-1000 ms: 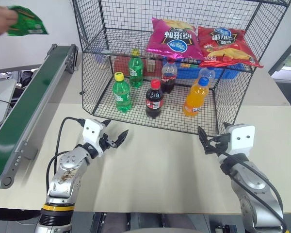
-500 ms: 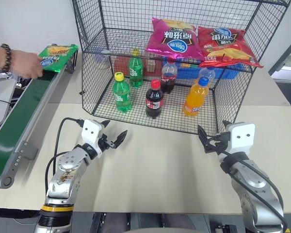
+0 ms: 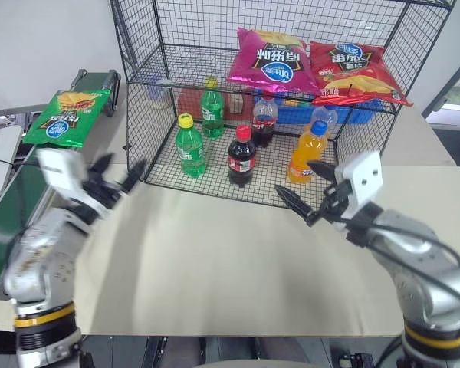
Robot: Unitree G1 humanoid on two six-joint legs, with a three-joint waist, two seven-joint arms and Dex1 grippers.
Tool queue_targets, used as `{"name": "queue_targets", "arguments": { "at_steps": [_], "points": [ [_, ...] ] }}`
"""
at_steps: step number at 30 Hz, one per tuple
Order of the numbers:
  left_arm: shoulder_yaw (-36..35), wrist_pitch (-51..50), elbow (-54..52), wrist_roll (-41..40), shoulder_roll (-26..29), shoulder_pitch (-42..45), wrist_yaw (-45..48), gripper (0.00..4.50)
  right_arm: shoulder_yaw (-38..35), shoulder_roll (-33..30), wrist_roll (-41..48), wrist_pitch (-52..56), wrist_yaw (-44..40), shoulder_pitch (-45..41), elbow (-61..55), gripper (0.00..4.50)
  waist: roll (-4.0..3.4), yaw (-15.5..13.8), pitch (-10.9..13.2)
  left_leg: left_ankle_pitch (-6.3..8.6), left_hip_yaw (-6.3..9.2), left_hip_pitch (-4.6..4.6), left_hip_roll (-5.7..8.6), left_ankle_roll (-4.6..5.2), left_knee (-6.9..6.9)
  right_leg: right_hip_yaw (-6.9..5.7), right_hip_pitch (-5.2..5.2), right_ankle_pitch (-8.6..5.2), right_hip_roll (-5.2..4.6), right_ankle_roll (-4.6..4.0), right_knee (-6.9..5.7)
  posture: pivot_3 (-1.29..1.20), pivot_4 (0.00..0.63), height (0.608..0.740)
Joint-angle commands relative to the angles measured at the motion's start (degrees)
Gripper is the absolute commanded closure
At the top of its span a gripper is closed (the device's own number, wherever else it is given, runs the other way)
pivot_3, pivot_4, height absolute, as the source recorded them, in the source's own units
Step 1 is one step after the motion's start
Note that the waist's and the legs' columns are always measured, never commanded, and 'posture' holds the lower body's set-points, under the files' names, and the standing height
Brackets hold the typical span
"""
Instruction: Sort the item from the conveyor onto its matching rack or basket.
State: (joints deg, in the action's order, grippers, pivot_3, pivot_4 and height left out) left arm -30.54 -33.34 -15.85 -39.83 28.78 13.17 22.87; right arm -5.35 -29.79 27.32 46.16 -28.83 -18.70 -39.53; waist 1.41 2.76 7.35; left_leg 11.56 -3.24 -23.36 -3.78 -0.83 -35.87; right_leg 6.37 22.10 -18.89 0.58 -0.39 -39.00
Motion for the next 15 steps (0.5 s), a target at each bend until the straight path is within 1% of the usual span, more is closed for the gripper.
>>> {"name": "queue_targets", "arguments": {
  "at_steps": [1,4,7,12,15],
  "points": [
    [-9.2,-3.2,4.1,-4.7,2.2,2.2,-6.6,0.04,1.5,-0.2,7.3,4.8,-4.0,-9.1,2.4,0.00,0.00,-0.1,0.0,0.00,0.02,0.00,-0.01,0.00,0.00,-0.02,-0.01,0.00,0.00,0.00,0.00,0.00,0.150,0.740],
    [-16.1,-11.8,8.9,-7.9,5.3,4.4,-16.7,0.04,3.2,-0.5,11.2,6.6,-8.1,-18.5,6.9,0.00,0.11,-0.1,0.1,0.00,0.05,-0.02,-0.03,0.00,-0.03,-0.06,0.03,0.00,-0.03,0.00,-0.02,0.00,0.150,0.740],
    [-23.4,-20.6,12.8,-16.1,8.6,6.5,-22.4,0.04,4.3,0.5,13.6,7.6,-9.9,-25.8,10.7,0.00,0.23,-0.2,0.1,0.00,0.20,-0.04,-0.08,0.00,-0.02,-0.25,0.02,0.00,-0.10,0.00,-0.02,0.00,0.150,0.740],
    [-33.5,-32.2,21.4,-26.7,14.4,7.1,-30.4,0.04,6.4,2.6,16.0,7.1,-12.7,-32.2,14.8,0.00,0.29,-0.3,0.1,0.01,0.33,-0.08,-0.07,0.01,-0.02,-0.72,0.07,0.01,-0.45,-0.02,-0.09,0.00,0.150,0.740],
    [-37.3,-36.6,26.4,-29.7,17.2,6.0,-33.8,0.04,7.9,4.0,16.2,6.4,-13.3,-32.9,15.1,0.00,0.28,-0.3,0.1,0.00,0.33,0.00,-0.05,0.01,0.01,-0.93,0.07,0.01,-0.79,-0.02,-0.14,0.00,0.150,0.740]
  ]
}}
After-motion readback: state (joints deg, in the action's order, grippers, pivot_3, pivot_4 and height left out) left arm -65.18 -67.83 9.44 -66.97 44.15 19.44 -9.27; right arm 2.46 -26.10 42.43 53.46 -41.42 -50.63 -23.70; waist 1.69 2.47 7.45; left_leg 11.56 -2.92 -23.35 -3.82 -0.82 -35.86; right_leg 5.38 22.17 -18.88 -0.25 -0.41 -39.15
